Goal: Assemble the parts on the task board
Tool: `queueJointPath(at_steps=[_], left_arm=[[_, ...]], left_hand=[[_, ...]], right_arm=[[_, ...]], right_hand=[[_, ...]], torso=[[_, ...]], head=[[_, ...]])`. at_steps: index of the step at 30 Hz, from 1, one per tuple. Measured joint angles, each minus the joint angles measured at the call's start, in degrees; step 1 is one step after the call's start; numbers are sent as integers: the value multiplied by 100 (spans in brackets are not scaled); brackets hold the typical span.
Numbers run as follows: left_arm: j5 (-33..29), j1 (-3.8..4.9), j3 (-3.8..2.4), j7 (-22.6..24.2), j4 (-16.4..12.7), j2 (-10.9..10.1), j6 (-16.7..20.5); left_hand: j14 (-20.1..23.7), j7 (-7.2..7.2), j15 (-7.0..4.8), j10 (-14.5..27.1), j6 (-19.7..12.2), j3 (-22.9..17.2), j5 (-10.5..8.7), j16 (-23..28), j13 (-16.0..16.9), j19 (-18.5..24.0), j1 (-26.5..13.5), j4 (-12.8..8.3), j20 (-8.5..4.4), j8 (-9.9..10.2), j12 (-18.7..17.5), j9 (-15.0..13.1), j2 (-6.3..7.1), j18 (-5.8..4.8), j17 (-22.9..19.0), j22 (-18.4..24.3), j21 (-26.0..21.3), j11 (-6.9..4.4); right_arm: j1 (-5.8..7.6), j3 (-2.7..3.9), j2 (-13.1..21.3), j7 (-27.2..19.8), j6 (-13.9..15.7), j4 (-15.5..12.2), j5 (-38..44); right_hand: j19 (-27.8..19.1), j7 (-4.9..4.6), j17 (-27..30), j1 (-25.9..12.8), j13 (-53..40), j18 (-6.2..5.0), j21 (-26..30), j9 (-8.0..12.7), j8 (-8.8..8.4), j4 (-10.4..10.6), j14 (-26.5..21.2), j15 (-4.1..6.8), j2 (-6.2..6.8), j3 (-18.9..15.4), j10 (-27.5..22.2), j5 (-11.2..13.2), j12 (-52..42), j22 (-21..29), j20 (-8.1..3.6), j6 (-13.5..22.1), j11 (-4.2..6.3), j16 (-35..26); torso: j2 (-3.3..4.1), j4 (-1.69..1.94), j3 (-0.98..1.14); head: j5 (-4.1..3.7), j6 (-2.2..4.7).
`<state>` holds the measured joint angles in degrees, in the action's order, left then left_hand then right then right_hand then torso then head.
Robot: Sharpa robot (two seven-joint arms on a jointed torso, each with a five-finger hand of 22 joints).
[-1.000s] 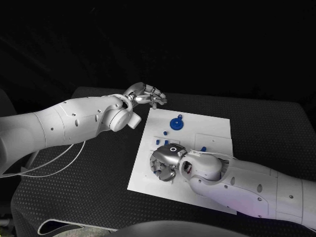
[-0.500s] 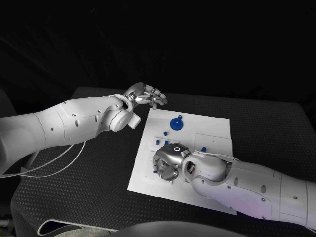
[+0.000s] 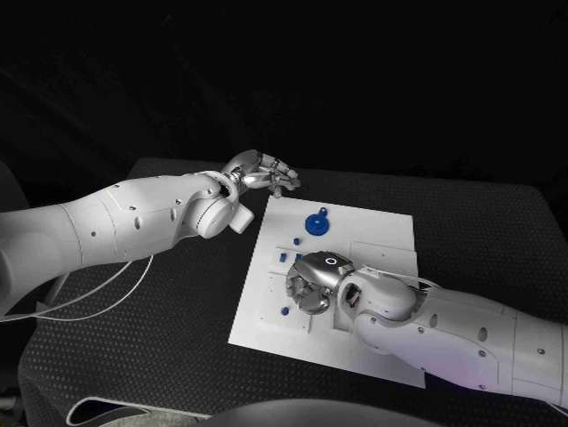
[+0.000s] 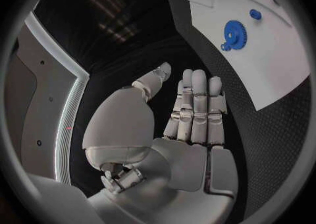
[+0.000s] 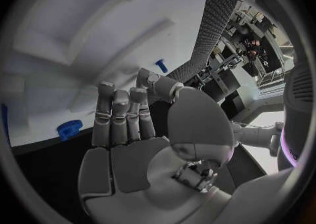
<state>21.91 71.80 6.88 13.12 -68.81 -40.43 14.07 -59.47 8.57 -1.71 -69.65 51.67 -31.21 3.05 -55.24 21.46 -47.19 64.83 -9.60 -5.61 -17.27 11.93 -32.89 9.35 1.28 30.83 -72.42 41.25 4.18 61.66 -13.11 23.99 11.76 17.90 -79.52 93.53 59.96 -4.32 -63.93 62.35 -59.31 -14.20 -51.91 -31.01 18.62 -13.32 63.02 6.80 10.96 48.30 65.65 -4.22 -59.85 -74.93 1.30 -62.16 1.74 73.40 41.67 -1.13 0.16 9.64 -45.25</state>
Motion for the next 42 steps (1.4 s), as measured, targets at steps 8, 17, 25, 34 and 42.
queueJointPath(at_steps=[8, 17, 25, 34, 42], left_arm=[[0, 0, 0, -2, 2, -9, -2], [0, 0, 1, -5, -5, -25, -4], [0, 0, 1, -6, -9, -41, -5], [0, 1, 1, -8, -17, -48, -7], [0, 1, 1, -10, -21, -45, -10]], left_hand=[[0, -8, 0, 15, -8, 0, 0, 0, 0, 0, 0, 0, 0, 0, 0, 0, 0, 0, 5, 0, 0, 15], [0, -9, 0, 15, -9, 0, 0, 0, 0, 0, 0, 0, 0, 0, 0, 1, 0, -1, 4, 1, 0, 15], [0, -9, 0, 14, -9, 1, 0, 0, 0, 0, 0, -1, 0, 0, 5, 1, 0, -1, 4, -5, -22, 14], [0, -9, 0, 14, -9, 1, 0, 0, -1, 0, 0, -1, 0, 0, 22, 1, 0, -1, 9, -4, -22, 14], [0, -9, 0, 14, -9, 1, 0, 0, -1, 0, 0, -1, 0, 0, 22, 2, 0, 0, 9, -9, -22, 13]], right_arm=[[28, -3, 140, -134, 88, -51, -243], [97, -1, 363, -432, 98, -325, -433], [141, -1, 399, -840, 75, -455, -544], [138, -5, 268, -1039, -90, -449, -362], [138, -33, 140, -1029, -254, -401, 42]], right_hand=[[-65, -101, 115, -125, 67, 0, 0, 9, -116, 35, -47, -48, 216, -336, -76, -357, 0, 1, 23, 216, -74, 0], [-125, -156, 202, -201, 119, 6, 0, 43, -249, -100, -138, -90, 200, -753, -167, -852, -27, 1, 42, 434, -165, 37], [-1356, -420, 943, -201, 1079, 94, 891, 151, -433, -269, -1087, -503, 200, -823, -1116, -974, 1211, 224, 402, 885, -450, -962], [-1605, -434, 2363, 182, 4175, 86, 1213, 300, -334, -312, -1101, -793, 105, -933, -627, -617, 4195, 299, 706, 968, -864, -1341], [-1483, -404, 2665, 261, 4613, -2, 1112, 387, -222, -312, -1013, -767, 116, -933, -264, -292, 4584, 215, 768, 754, -839, -1121]], torso=[[1, 4, 4], [1, -4, 4], [1, -5, 4], [1, 1, 4], [4, 8, 0]], head=[[4, -2], [19, -7], [25, -8], [26, -16], [16, -30]])
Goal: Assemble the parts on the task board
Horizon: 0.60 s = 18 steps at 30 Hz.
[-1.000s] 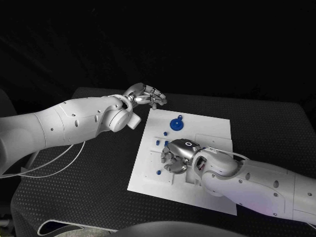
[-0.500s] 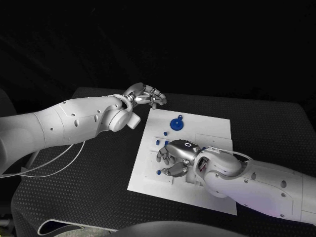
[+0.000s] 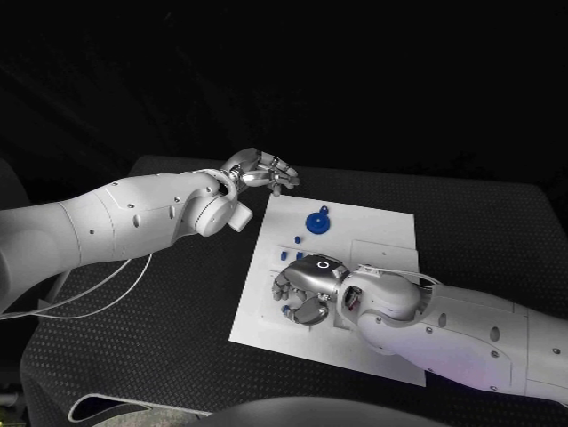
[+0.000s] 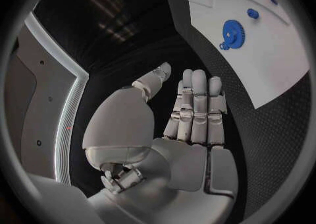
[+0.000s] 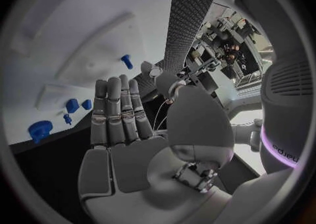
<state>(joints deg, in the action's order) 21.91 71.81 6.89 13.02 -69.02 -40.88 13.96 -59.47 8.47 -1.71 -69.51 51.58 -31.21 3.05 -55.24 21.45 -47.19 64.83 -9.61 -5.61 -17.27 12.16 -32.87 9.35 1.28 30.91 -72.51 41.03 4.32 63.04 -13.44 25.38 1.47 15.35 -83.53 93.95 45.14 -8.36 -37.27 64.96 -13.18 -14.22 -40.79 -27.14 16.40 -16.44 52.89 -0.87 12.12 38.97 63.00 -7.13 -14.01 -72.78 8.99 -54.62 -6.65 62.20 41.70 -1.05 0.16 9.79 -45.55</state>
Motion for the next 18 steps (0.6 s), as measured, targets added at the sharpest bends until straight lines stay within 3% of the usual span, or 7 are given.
queueJointPath(at_steps=[11, 18], left_arm=[[0, 0, 0, -2, -2, -2, -3], [0, 0, 0, -4, -5, -4, -7]], left_hand=[[0, 0, 0, 3, 0, 16, 0, 0, 0, 0, 0, 16, 0, 0, 0, -5, 0, 0, 0, 1, 0, -5], [0, 0, 0, 19, 0, 3, 0, 0, 0, 0, 0, 28, 0, 0, 0, -4, 0, 0, 5, -4, 0, -22]], right_arm=[[-32, -71, -97, 50, -157, 122, 293], [-44, -60, -132, 84, -158, 198, 427]], right_hand=[[48, 103, 208, 16, 134, 1, 0, 15, 119, 33, 47, 46, -93, 34, 392, 182, 37, -7, -8, -247, 117, 127], [62, 119, 323, 58, 165, 1, 0, 22, 122, 63, 47, 46, -136, 274, 480, 336, 99, -6, -21, -278, 132, 189]], torso=[[0, 2, -2], [0, 2, 0]], head=[[2, -19], [4, -20]])
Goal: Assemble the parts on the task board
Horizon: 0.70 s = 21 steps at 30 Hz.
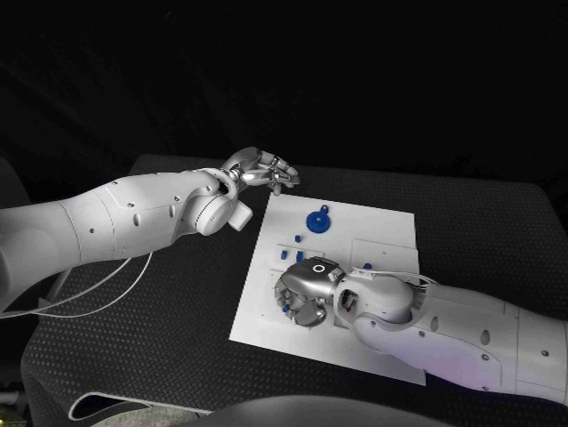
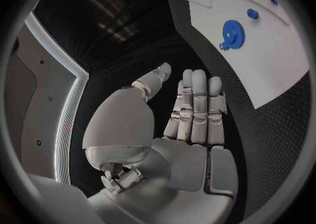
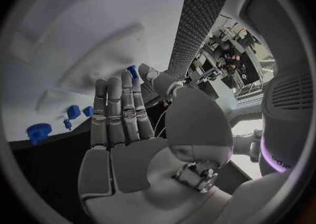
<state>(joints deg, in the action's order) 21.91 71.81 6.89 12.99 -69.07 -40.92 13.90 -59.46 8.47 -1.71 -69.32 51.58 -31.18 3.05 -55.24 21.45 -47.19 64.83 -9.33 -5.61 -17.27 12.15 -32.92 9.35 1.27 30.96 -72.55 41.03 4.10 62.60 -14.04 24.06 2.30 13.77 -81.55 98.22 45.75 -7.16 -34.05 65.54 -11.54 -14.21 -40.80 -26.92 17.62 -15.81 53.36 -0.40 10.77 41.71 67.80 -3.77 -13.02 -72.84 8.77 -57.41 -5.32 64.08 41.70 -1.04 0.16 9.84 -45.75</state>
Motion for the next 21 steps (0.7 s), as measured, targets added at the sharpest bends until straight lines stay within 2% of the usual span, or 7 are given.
queueJointPath(at_steps=[2, 11, 16, 21], left_arm=[[0, 0, 0, -1, 0, -1, -1], [0, 0, 0, -3, 2, 5, -7], [0, 0, 0, -5, 3, 6, -10], [0, 0, 0, -6, 4, 10, -14]], left_hand=[[0, 0, 0, 0, 0, 0, 0, 0, 0, 0, 0, 0, 0, 0, 0, 0, 0, 0, 0, 0, 0, 0], [0, 0, 0, -1, 0, 0, 0, 0, 0, 0, 0, 0, 0, 0, 0, 1, 0, 0, -1, -5, 0, -1], [0, -1, 0, -1, -1, 0, 0, 0, 0, 0, 0, 0, 0, 0, 0, 1, 0, 0, 5, -5, 0, -1], [0, -1, 0, -1, -1, 15, 0, 0, 0, 0, 0, 15, 0, 0, 0, 1, 0, 0, 4, -4, 0, -1]], right_arm=[[-4, 2, -12, 2, 4, 14, 27], [-18, 7, -44, 8, 33, 54, 94], [-25, 7, -50, 17, 58, 60, 123], [-34, 7, -52, 66, 88, 64, 195]], right_hand=[[0, 1, 12, 0, 5, 0, 0, 0, 0, 9, 0, 0, 0, 37, 20, 7, -1, 0, 0, -1, -20, 0], [53, 42, 78, 47, 42, 0, 0, 0, 36, 93, 21, 21, -47, 267, 154, 51, 30, 1, -12, -122, 34, 84], [141, 83, 95, 54, 9, 0, -66, -23, 112, 128, 84, 84, -53, 366, 300, 50, -13, -11, -56, -249, 94, 173], [262, 149, 115, 115, -76, -1, -126, -93, 184, 112, 170, 170, -114, 519, 430, 73, -69, -25, -107, -336, 164, 266]], torso=[[-1, 0, 1], [-1, -1, 4], [-1, -2, 4], [-1, -3, 4]], head=[[2, 0], [11, -9], [12, -18], [12, -28]])
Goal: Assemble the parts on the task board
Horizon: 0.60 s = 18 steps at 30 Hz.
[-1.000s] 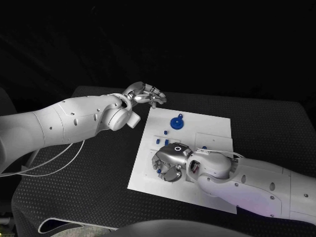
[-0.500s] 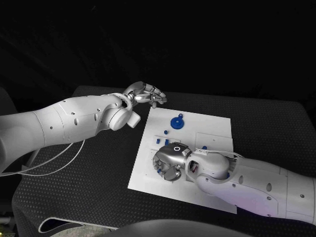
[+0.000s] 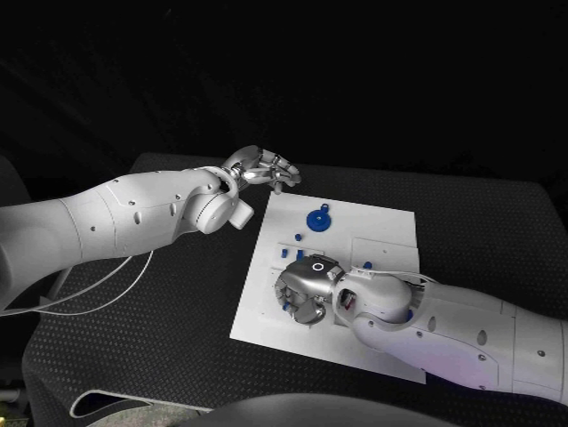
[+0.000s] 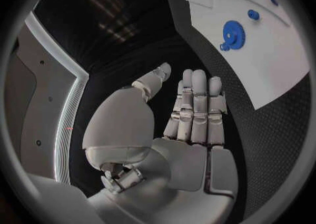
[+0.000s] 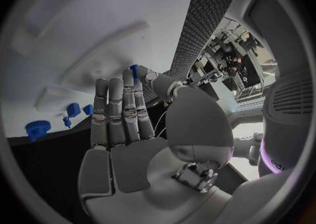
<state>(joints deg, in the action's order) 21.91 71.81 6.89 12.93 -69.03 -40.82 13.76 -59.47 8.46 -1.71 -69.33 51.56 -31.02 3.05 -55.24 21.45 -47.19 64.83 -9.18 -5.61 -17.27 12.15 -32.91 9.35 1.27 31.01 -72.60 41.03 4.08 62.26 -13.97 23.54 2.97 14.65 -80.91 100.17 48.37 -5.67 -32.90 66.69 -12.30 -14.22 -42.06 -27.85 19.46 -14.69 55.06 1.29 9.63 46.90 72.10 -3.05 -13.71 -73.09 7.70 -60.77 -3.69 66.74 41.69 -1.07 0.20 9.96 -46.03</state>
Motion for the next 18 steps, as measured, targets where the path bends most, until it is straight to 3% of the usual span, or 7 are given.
queueJointPath(at_steps=[11, 18], left_arm=[[0, 0, 0, -2, 5, 7, -4], [0, 0, 0, -2, 9, 6, -6]], left_hand=[[0, -9, 0, 22, -9, -16, 0, 0, 0, 0, 0, 15, 0, 0, 0, -5, 0, 0, -1, -1, 0, 22], [0, -9, 0, 22, -9, -16, 0, 0, 0, 0, 0, 15, 0, 0, 0, -4, 0, 0, 3, -5, 0, 22]], right_arm=[[-11, -10, 36, 107, 147, -19, 78], [-22, -20, 124, 118, 533, -9, -185]], right_hand=[[95, 24, 13, 68, -62, 0, -53, -81, 63, -33, 51, 51, -6, 95, 91, 0, -42, -11, -46, -61, 31, 61], [117, 24, 22, 68, -81, 1, -53, -121, 77, -17, 74, 73, -6, 110, 112, 0, -41, -11, -67, -61, 52, 61]], torso=[[-1, 3, -3], [-3, 2, -4]], head=[[-12, -5], [-12, 9]])
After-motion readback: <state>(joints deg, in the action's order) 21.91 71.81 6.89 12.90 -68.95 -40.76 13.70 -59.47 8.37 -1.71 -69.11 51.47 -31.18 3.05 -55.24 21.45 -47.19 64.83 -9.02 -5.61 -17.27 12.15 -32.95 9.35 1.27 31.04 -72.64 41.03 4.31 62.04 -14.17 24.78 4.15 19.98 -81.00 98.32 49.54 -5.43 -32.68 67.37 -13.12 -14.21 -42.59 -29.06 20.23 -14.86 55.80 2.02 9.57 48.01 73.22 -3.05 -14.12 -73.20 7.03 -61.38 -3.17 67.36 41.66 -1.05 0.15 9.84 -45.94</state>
